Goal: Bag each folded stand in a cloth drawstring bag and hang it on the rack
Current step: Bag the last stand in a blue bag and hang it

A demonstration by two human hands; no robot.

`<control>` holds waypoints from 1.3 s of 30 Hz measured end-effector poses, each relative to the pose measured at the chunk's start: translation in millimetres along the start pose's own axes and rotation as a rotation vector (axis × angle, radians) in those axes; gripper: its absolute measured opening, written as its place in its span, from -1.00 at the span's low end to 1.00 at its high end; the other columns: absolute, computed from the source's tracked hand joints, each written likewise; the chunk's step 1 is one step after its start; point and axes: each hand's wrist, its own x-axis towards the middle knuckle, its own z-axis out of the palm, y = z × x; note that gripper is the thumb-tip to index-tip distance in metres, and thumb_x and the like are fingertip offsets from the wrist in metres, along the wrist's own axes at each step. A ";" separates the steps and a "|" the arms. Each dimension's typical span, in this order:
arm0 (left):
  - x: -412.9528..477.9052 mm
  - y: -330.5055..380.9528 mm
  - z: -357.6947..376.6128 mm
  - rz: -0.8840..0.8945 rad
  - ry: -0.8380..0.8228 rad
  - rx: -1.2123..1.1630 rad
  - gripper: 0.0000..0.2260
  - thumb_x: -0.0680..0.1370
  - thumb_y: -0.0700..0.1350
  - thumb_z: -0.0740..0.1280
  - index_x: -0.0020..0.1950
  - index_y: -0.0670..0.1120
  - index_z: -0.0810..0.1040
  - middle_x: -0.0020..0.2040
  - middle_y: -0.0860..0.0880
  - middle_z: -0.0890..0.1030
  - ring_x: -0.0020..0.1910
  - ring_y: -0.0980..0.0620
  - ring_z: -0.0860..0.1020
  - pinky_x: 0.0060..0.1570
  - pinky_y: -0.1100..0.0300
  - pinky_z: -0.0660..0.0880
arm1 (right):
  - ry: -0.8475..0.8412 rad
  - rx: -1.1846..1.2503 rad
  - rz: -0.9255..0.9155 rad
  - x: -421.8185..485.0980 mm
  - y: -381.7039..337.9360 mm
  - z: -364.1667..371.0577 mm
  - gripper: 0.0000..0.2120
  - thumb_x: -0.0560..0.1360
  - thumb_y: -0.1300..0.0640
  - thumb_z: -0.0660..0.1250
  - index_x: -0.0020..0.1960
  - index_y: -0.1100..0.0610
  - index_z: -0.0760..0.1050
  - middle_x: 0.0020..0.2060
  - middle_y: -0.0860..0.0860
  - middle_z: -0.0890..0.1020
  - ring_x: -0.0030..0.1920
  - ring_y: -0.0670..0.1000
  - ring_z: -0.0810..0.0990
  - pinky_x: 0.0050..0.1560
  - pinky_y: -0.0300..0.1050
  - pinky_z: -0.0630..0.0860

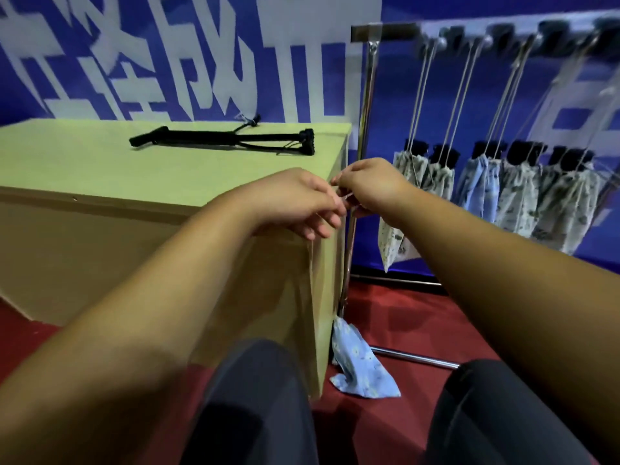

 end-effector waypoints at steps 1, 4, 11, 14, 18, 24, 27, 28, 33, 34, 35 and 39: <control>1.5 3.4 -7.7 0.005 0.056 0.006 -0.80 0.71 -0.13 0.30 0.13 -0.17 0.70 0.02 -0.16 0.76 -0.11 -0.04 0.72 0.00 -0.02 0.66 | -0.001 0.002 -0.002 1.8 -3.6 -0.5 -0.83 0.69 0.14 0.30 0.14 0.14 0.67 -0.07 0.09 0.72 -0.18 0.04 0.69 -0.18 -0.01 0.68; 12.0 1.8 -34.4 -0.009 0.203 0.041 -0.81 0.70 -0.14 0.31 0.09 -0.16 0.70 -0.04 -0.15 0.77 -0.10 -0.11 0.74 0.00 -0.03 0.68 | -0.010 -0.028 -0.041 11.1 -19.8 2.6 -0.82 0.70 0.15 0.30 0.15 0.14 0.67 -0.05 0.09 0.71 -0.15 0.04 0.69 -0.23 -0.11 0.61; 64.8 -64.6 -80.6 -0.068 0.527 0.309 -0.84 0.65 -0.13 0.30 0.04 0.02 0.68 0.03 0.04 0.70 0.06 0.01 0.65 -0.08 0.24 0.49 | 0.069 -0.407 -0.232 57.8 -33.0 28.1 -0.80 0.67 0.12 0.35 0.24 0.07 0.67 0.14 0.01 0.67 0.09 0.03 0.67 0.14 0.01 0.68; 83.6 -92.9 -87.0 -0.077 0.627 0.392 -0.85 0.64 -0.10 0.27 0.08 0.05 0.63 0.13 0.03 0.61 0.12 -0.04 0.59 0.08 0.15 0.47 | 0.054 -0.650 -0.300 81.2 -27.8 44.1 -0.50 0.58 0.15 0.46 0.50 0.02 0.49 0.45 0.03 0.41 0.32 0.09 0.52 0.33 0.08 0.60; 107.1 -100.5 -92.0 -0.047 0.617 0.500 -0.75 0.67 -0.09 0.26 0.33 -0.01 0.57 0.26 -0.03 0.51 0.30 -0.08 0.47 0.35 0.04 0.45 | 0.086 -0.930 -0.386 116.6 -26.9 64.1 -0.30 0.58 0.10 0.43 0.66 0.04 0.26 0.64 0.10 0.24 0.60 0.21 0.24 0.59 0.19 0.27; 113.6 -105.5 -99.9 -0.022 0.627 0.360 -0.67 0.66 -0.08 0.35 0.43 0.03 0.53 0.27 0.06 0.52 0.24 0.05 0.54 0.30 0.15 0.47 | 0.044 -1.185 -0.323 175.6 -44.0 86.3 -0.23 0.66 0.00 0.31 0.74 0.08 0.01 0.70 0.16 0.16 0.71 0.28 -0.01 0.68 0.27 -0.05; 116.2 -109.5 -102.1 -0.001 0.652 0.327 -0.66 0.63 -0.09 0.36 0.42 0.03 0.54 0.26 0.07 0.54 0.18 0.07 0.57 0.21 0.20 0.47 | -0.008 -1.214 -0.255 192.1 -58.0 97.0 -0.23 0.64 -0.01 0.35 0.72 0.11 0.05 0.61 0.17 0.36 0.64 0.29 0.22 0.65 0.31 0.08; 117.1 -109.1 -101.6 0.000 0.657 0.317 -0.65 0.63 -0.09 0.36 0.42 0.03 0.54 0.25 0.08 0.54 0.17 0.07 0.57 0.19 0.21 0.46 | -0.006 -1.237 -0.249 192.8 -61.9 97.6 -0.27 0.62 0.00 0.38 0.68 0.12 0.15 0.53 0.17 0.44 0.56 0.28 0.34 0.59 0.31 0.21; 118.5 -108.7 -104.6 -0.025 0.682 0.227 -0.68 0.60 -0.09 0.34 0.36 0.03 0.58 0.14 0.10 0.58 0.07 0.08 0.57 0.06 0.21 0.45 | -0.029 -1.303 -0.313 182.5 -67.2 103.9 -0.45 0.54 0.16 0.48 0.48 0.13 0.39 0.22 0.13 0.57 0.19 0.20 0.58 0.14 0.10 0.58; 117.1 -108.1 -104.6 -0.031 0.691 0.208 -0.70 0.60 -0.09 0.32 0.33 0.04 0.59 0.12 0.10 0.59 0.06 0.08 0.58 0.01 0.20 0.46 | -0.028 -1.294 -0.320 179.0 -67.1 103.7 -0.47 0.55 0.15 0.48 0.47 0.12 0.40 0.17 0.12 0.57 0.14 0.18 0.59 0.10 0.07 0.60; 116.7 -108.2 -104.9 -0.038 0.703 0.187 -0.73 0.61 -0.08 0.30 0.30 0.05 0.60 0.10 0.10 0.61 0.04 0.07 0.59 -0.04 0.19 0.47 | -0.027 -1.277 -0.323 176.1 -67.4 103.2 -0.51 0.56 0.12 0.47 0.45 0.10 0.42 0.11 0.09 0.58 0.10 0.16 0.60 0.08 0.07 0.63; 112.8 -101.1 -104.2 -0.087 0.789 0.121 -0.89 0.63 -0.04 0.29 0.07 0.08 0.61 -0.03 0.11 0.62 -0.07 0.06 0.59 -0.08 0.14 0.52 | -0.057 -1.197 -0.308 153.7 -66.6 94.3 -0.65 0.65 -0.12 0.38 0.33 0.03 0.46 -0.12 -0.01 0.55 -0.11 0.04 0.57 -0.05 0.01 0.63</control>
